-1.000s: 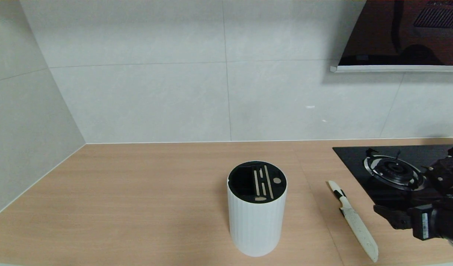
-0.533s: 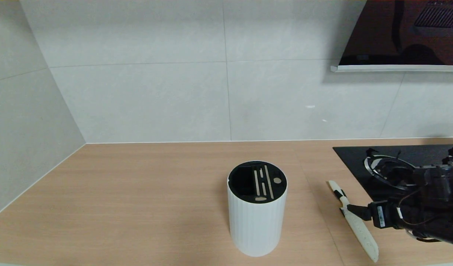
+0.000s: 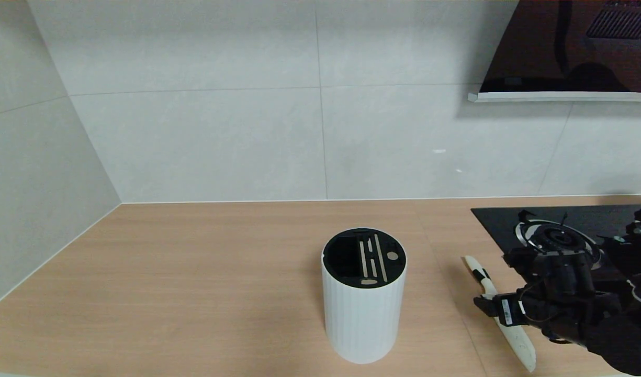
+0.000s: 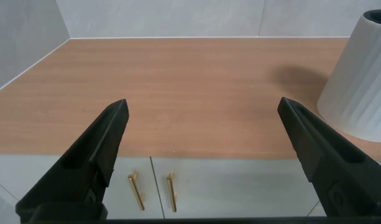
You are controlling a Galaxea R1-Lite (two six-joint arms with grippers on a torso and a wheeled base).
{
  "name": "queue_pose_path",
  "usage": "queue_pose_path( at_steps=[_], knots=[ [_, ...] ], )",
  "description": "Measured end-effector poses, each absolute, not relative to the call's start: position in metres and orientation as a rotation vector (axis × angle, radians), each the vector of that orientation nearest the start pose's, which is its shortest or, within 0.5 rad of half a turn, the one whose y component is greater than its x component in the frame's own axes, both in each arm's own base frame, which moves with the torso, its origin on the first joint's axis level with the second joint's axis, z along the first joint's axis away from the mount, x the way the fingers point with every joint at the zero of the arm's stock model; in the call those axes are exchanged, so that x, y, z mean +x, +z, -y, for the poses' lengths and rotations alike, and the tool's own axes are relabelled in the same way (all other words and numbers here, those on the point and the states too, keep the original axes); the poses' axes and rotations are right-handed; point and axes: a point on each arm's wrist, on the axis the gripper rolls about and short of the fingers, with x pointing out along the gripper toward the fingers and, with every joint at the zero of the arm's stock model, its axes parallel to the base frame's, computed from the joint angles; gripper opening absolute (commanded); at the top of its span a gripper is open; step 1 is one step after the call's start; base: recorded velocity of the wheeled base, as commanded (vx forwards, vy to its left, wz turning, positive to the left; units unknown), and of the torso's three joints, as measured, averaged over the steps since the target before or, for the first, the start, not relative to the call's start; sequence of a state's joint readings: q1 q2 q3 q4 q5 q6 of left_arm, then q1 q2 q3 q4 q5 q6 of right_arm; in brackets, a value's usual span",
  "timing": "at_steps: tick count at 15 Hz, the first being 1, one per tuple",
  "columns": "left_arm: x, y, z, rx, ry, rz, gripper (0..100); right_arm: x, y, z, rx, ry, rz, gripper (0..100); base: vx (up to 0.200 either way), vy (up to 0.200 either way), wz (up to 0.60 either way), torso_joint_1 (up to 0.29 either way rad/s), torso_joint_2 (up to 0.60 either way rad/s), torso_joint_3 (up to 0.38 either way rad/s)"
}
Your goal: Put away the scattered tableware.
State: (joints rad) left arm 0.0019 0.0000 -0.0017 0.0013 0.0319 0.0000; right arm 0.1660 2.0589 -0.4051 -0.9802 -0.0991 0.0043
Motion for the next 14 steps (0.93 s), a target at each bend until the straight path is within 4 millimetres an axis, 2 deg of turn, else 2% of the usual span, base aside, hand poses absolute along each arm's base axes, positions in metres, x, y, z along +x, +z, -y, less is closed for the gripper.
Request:
queue_pose_path(
  at_steps=[2, 5, 14],
  knots=[
    [-0.023, 0.076, -0.001, 0.000, 0.034, 0.000, 100, 0.281, 0.008, -0.043, -0.091, 0.046, -0.699, 100, 0.000, 0.000, 0.00, 0.000, 0.00, 0.000],
    [-0.023, 0.076, -0.001, 0.000, 0.034, 0.000, 100, 0.283, -0.002, -0.041, -0.092, 0.037, -0.724, 100, 0.000, 0.000, 0.00, 0.000, 0.00, 0.000],
    [-0.023, 0.076, -0.001, 0.000, 0.034, 0.000, 100, 0.301, -0.008, -0.038, -0.079, 0.019, -0.670, 100, 0.000, 0.000, 0.00, 0.000, 0.00, 0.000]
  ],
)
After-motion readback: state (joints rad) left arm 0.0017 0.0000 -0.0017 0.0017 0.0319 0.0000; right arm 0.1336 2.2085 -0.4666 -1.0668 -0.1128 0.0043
